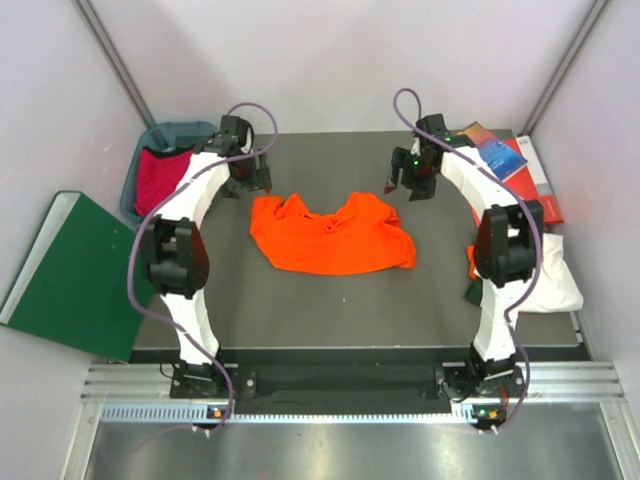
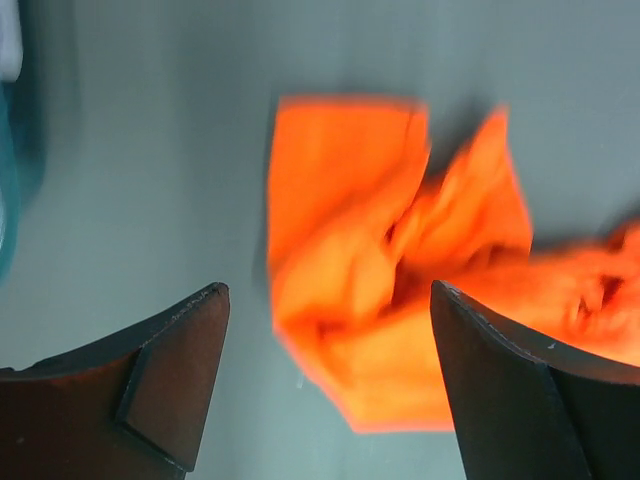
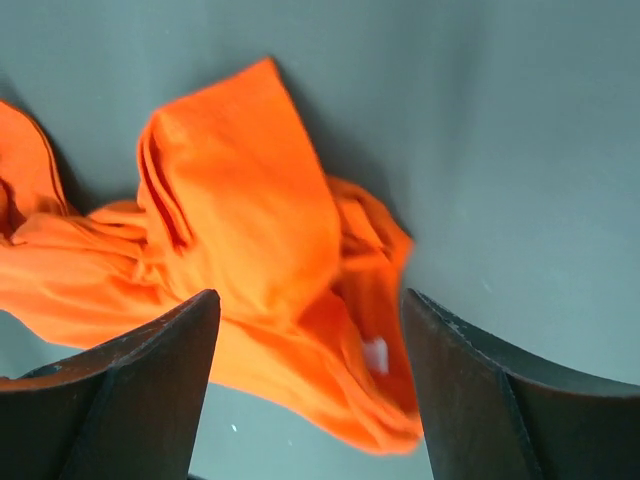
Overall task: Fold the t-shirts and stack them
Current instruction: Flatten out the tshirt
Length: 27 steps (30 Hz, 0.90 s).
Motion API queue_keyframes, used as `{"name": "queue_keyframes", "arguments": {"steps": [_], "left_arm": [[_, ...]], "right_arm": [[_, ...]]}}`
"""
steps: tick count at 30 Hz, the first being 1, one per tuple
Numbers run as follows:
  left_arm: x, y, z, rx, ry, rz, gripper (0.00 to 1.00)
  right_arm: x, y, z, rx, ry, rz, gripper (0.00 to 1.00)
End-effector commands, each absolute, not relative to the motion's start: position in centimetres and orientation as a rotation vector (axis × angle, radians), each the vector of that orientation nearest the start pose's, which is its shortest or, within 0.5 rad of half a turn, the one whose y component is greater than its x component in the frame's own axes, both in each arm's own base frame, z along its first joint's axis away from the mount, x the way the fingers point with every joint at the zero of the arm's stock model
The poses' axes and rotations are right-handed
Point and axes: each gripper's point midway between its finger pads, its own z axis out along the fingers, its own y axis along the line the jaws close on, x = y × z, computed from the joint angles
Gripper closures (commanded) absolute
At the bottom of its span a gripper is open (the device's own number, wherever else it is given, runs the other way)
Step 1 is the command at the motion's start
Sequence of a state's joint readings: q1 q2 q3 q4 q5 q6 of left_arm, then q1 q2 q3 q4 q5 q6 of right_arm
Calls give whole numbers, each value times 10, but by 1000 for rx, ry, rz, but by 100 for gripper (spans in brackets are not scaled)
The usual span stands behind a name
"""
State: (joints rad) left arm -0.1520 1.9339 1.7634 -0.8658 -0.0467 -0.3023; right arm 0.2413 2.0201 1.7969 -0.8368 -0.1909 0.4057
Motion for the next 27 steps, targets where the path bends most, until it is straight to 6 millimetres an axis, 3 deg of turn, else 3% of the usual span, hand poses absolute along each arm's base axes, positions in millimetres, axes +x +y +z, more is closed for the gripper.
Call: {"name": "queue_keyframes", "arguments": {"steps": [1, 2, 3, 5, 8, 15, 27], "left_arm": [[494, -82, 128, -199, 2587, -120, 14], [495, -83, 114, -204, 2625, -117, 15], [499, -85, 116, -201, 2619, -129, 15], [499, -87, 109, -197, 2638, -142, 16], [495, -87, 101, -196, 2657, -139, 15], [483, -85, 80, -188, 2706, -125, 15], [493, -87, 81, -189, 2680, -133, 15]], "right_arm": [[465, 228, 128, -51, 2666, 610, 27], [460, 247, 114, -114, 2702, 599, 28], [467, 258, 128, -175, 2657, 595, 28], [458, 276, 122, -240, 2680, 587, 28], [455, 288, 123, -272, 2665, 597, 29], [451, 292, 116, -287, 2687, 605, 30], [452, 294, 92, -293, 2725, 575, 35]]}}
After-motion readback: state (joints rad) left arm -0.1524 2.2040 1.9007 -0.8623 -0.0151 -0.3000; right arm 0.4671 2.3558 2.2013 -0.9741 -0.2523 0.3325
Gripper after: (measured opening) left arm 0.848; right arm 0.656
